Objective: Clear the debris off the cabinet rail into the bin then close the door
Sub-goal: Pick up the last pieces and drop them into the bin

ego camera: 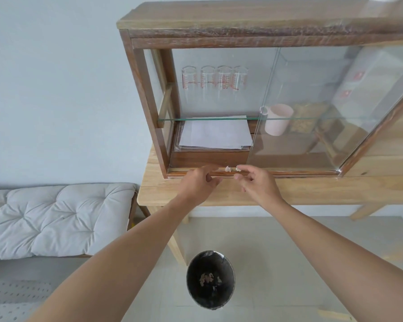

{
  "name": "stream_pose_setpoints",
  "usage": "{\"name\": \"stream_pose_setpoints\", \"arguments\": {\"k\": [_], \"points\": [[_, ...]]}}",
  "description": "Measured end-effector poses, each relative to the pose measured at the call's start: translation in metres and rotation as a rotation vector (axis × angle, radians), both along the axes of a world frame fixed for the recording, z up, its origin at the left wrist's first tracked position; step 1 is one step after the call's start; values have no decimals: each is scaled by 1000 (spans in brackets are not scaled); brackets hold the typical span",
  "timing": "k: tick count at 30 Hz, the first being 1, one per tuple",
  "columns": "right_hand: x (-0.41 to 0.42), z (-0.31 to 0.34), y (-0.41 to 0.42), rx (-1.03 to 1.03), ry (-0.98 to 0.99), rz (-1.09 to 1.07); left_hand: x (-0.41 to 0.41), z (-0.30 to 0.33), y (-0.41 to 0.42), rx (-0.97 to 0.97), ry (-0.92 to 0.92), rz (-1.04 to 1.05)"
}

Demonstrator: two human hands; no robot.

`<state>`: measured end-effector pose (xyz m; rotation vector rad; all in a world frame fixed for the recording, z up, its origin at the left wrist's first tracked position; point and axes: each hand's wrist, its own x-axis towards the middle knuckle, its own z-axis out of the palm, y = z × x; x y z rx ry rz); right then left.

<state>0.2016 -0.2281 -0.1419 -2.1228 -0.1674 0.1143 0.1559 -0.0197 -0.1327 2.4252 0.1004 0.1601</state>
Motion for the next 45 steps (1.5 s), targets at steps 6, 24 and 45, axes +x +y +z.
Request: {"name": "stream_pose_setpoints", "arguments": {"k": [6, 24, 45], "points": [[16, -5, 4, -238, -54, -22, 27, -2, -20, -7, 51, 33], [-17, -8, -3, -199, -94, -65, 8, -16, -29, -218, -7, 118], [-161, -117, -13, -334, 98, 118, -149, -115, -5, -55, 292, 120]]}}
